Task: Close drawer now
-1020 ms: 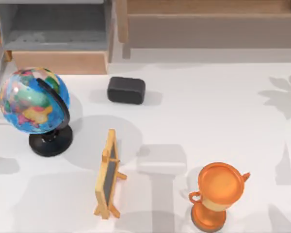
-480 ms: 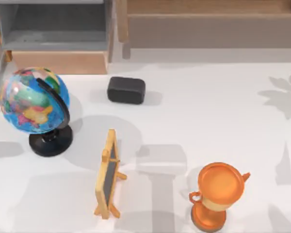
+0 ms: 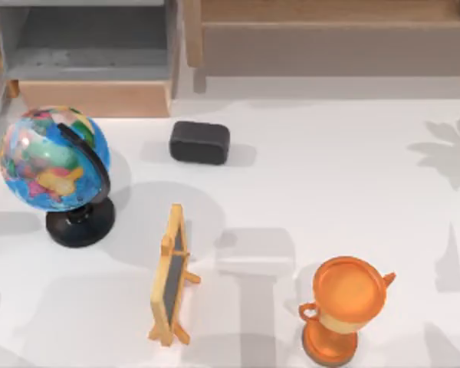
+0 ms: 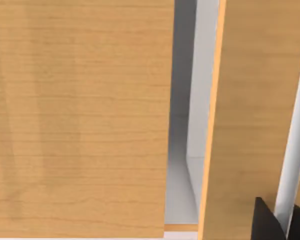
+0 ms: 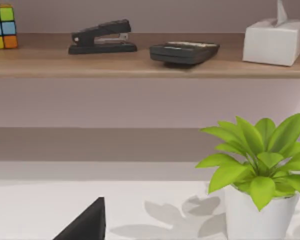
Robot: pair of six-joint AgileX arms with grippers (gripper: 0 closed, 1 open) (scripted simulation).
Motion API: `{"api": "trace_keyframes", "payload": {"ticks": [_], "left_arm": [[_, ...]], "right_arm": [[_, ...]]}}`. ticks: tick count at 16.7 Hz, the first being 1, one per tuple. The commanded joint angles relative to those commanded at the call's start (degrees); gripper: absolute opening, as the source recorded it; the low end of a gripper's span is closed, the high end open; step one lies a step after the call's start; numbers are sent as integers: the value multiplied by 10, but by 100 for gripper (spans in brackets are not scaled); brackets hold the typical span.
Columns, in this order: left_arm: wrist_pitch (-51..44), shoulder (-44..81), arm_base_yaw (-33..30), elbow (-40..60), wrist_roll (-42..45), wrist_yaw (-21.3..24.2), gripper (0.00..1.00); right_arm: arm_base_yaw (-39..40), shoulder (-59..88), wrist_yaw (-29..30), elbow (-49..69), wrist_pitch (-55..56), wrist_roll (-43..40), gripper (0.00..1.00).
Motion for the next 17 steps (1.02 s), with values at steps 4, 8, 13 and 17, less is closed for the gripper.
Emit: {"api": "trace_keyframes", "payload": {"ticks": [4, 8, 13, 17], "left_arm": [[-18, 17, -12, 34, 1, -12, 0], [-56, 48, -37, 104, 0, -37, 0], [-77, 63, -52, 142, -3, -51, 0], [-83, 66, -51, 148, -3, -52, 0]], "right_arm": [[0, 0, 0, 0, 0, 0, 100], [0, 0, 0, 0, 0, 0, 100], [0, 0, 0, 0, 0, 0, 100], [0, 0, 0, 0, 0, 0, 100]]}}
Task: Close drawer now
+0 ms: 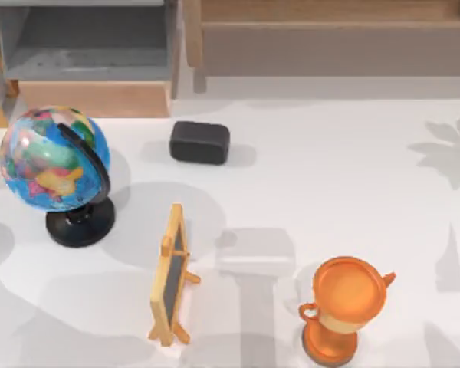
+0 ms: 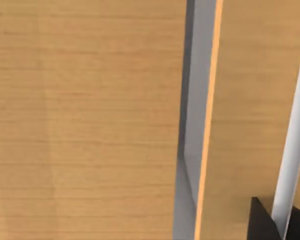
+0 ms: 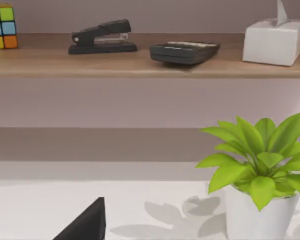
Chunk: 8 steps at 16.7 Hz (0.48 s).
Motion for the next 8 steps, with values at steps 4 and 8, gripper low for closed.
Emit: {"api": "trace_keyframes", "payload": {"ticks": [4, 8], "left_arm": [[-34, 33, -17, 69, -1, -14, 0], [-75, 65, -35, 143, -3, -33, 0]], "right_arm": [[0, 0, 0, 0, 0, 0, 100], [0, 0, 0, 0, 0, 0, 100]]}}
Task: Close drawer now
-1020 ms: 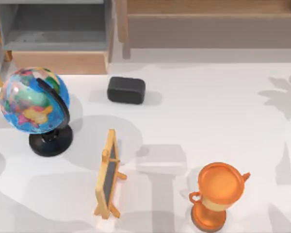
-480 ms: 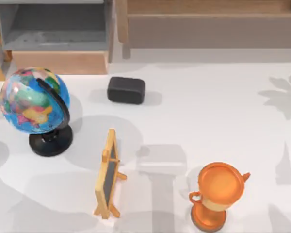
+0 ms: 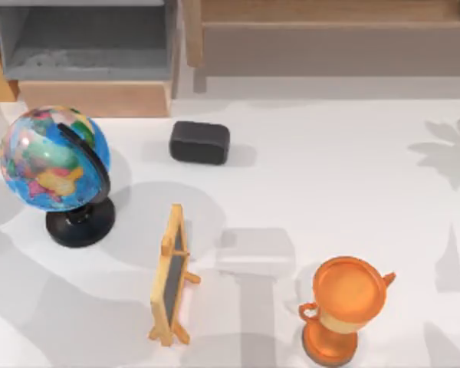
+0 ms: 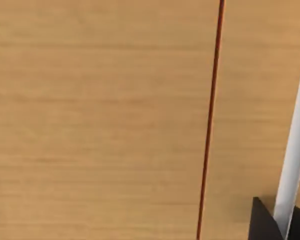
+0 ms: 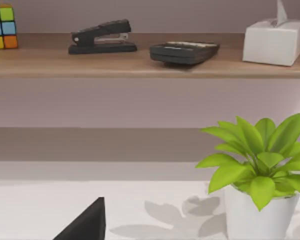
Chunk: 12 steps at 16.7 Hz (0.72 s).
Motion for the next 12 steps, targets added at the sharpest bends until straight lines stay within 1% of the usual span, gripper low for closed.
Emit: {"api": "trace_keyframes", "payload": {"ticks": [5, 12], "left_arm": [[-5, 5, -2, 9, 1, -2, 0], [-5, 5, -2, 9, 1, -2, 53]], "right_arm": [[0, 0, 0, 0, 0, 0, 100], [0, 0, 0, 0, 0, 0, 100]]}}
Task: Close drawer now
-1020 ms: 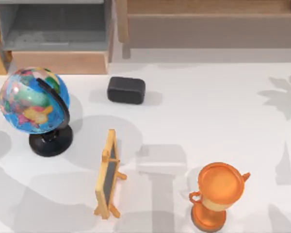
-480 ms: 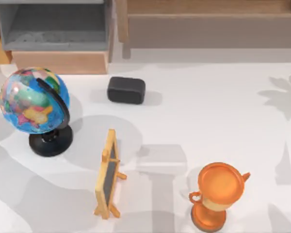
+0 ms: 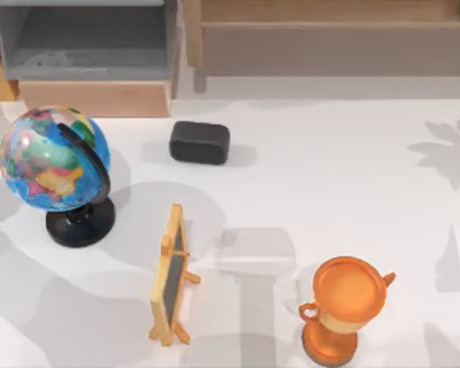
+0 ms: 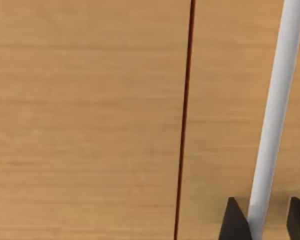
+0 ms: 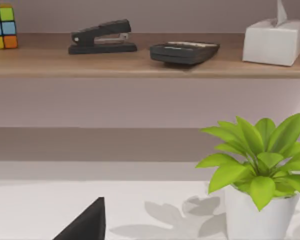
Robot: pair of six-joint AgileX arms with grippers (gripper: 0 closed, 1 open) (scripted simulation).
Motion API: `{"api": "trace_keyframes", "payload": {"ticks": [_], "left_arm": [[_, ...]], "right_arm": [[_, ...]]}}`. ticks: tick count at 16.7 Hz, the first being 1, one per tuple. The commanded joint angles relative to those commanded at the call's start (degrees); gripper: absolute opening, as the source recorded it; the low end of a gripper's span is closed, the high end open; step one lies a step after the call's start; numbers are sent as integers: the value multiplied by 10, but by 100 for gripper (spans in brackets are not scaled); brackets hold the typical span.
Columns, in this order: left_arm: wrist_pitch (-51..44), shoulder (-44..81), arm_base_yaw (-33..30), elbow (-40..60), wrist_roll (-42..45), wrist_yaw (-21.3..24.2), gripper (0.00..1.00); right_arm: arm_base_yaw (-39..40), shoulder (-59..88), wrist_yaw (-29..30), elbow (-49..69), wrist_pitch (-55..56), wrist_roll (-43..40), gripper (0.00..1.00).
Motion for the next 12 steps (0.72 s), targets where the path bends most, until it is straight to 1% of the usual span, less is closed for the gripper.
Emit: {"api": "trace_keyframes", "payload": {"ticks": [6, 7, 12], "left_arm": [[0, 0, 0, 0, 0, 0, 98], [0, 0, 0, 0, 0, 0, 100], [0, 0, 0, 0, 0, 0, 100]], "right_arm": [[0, 0, 0, 0, 0, 0, 100], [0, 0, 0, 0, 0, 0, 100], [0, 0, 0, 0, 0, 0, 100]]}}
